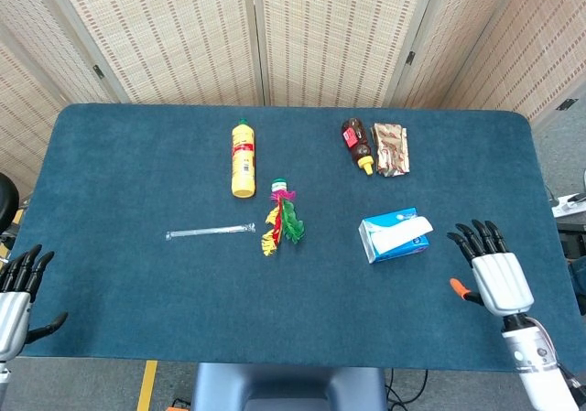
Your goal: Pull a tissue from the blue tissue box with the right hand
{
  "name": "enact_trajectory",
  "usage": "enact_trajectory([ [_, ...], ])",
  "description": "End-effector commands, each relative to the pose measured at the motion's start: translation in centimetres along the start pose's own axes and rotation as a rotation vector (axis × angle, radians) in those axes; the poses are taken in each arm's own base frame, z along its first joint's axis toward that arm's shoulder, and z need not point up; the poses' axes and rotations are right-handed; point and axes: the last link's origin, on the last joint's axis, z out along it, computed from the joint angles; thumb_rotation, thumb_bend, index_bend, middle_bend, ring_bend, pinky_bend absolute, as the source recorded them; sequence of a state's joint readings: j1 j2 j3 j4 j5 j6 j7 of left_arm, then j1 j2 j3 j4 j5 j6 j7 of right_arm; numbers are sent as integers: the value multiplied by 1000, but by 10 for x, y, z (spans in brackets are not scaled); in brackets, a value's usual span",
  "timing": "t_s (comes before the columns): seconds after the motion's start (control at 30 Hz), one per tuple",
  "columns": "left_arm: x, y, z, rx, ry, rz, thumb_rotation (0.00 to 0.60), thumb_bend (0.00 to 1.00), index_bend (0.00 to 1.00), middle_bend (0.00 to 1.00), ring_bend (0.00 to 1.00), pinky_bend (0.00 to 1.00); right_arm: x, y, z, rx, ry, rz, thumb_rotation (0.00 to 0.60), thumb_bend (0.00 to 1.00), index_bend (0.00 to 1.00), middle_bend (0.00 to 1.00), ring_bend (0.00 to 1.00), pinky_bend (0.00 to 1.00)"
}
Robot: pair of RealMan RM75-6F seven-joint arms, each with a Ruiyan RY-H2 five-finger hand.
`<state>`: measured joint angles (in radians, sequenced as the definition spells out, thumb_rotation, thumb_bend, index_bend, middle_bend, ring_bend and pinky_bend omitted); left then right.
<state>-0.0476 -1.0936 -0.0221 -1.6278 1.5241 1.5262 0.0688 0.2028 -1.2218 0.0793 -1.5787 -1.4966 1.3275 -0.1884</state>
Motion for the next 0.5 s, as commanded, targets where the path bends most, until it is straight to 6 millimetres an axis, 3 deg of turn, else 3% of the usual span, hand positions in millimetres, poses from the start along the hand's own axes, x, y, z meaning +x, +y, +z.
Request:
enact_trajectory([
  [0.03,0,-1,0,2,-1,-4,600,249,0,0,0,130,-7,-6,25,-8,-7,-16,600,188,274,171,0,0],
  [0.5,2,-1,0,-8,-1,-24,600,248,0,0,0,131,-33,-36,92,-29,-29,-82,600,211,365,265,0,0],
])
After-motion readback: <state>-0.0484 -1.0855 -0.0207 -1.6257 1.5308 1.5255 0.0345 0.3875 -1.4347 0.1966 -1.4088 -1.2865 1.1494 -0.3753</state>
